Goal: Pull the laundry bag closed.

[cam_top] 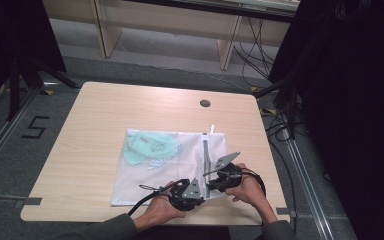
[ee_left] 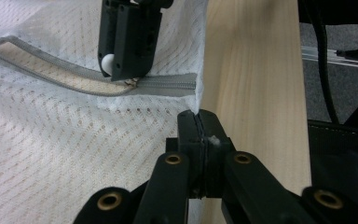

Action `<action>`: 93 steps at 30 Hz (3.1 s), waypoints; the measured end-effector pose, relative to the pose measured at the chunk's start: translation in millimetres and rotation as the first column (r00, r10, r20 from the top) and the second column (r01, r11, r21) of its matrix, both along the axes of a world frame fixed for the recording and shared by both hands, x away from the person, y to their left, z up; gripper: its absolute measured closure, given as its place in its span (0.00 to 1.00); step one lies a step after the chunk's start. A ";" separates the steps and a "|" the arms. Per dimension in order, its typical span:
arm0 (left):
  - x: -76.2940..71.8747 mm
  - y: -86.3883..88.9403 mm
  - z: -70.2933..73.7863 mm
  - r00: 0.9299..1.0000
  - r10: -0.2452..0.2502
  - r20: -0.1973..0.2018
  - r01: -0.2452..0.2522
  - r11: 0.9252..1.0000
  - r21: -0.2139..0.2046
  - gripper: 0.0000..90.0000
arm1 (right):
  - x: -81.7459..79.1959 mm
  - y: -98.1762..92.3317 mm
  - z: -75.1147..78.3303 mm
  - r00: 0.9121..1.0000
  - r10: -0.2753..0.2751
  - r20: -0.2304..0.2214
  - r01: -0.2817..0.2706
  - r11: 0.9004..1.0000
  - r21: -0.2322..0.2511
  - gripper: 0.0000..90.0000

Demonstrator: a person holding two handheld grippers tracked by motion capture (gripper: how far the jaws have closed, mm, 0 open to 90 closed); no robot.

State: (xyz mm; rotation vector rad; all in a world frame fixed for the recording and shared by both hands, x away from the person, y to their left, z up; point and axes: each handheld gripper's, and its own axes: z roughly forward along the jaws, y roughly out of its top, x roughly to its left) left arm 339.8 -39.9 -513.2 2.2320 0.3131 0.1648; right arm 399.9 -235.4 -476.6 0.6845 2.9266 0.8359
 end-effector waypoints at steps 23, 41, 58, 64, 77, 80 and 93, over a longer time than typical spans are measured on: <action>-1.9 0.1 -1.0 1.000 0.004 -0.026 -0.004 1.000 -0.014 0.99 | 22.3 4.4 -5.6 0.998 0.018 0.055 -0.018 1.000 -0.004 0.96; -2.6 1.6 0.7 1.000 -0.001 -0.031 0.001 1.000 0.005 0.99 | 35.5 1.3 -5.2 0.998 -0.036 0.054 0.036 0.999 -0.001 0.96; -1.4 2.1 1.4 0.999 0.001 -0.049 -0.002 1.000 -0.014 0.99 | 49.3 3.8 -3.6 0.995 -0.035 0.088 0.037 0.999 -0.017 0.96; -3.2 1.9 1.6 0.998 0.018 -0.062 -0.019 1.000 -0.019 0.99 | 54.0 4.0 -5.2 0.993 -0.059 0.102 0.058 0.998 0.005 0.96; -1.2 4.5 3.7 0.998 0.022 -0.057 -0.023 0.999 -0.025 0.99 | 62.2 6.9 -6.0 0.994 -0.046 0.102 0.048 0.999 -0.013 0.96; -0.7 5.0 3.5 0.998 0.024 -0.062 -0.026 0.999 -0.028 0.99 | 64.3 6.9 -6.9 0.994 -0.056 0.092 0.056 0.998 0.002 0.96; -6.1 1.5 -0.8 0.998 0.002 -0.065 -0.003 1.000 -0.008 0.99 | 79.2 3.1 -7.3 0.990 -0.078 0.115 0.078 0.997 -0.002 0.96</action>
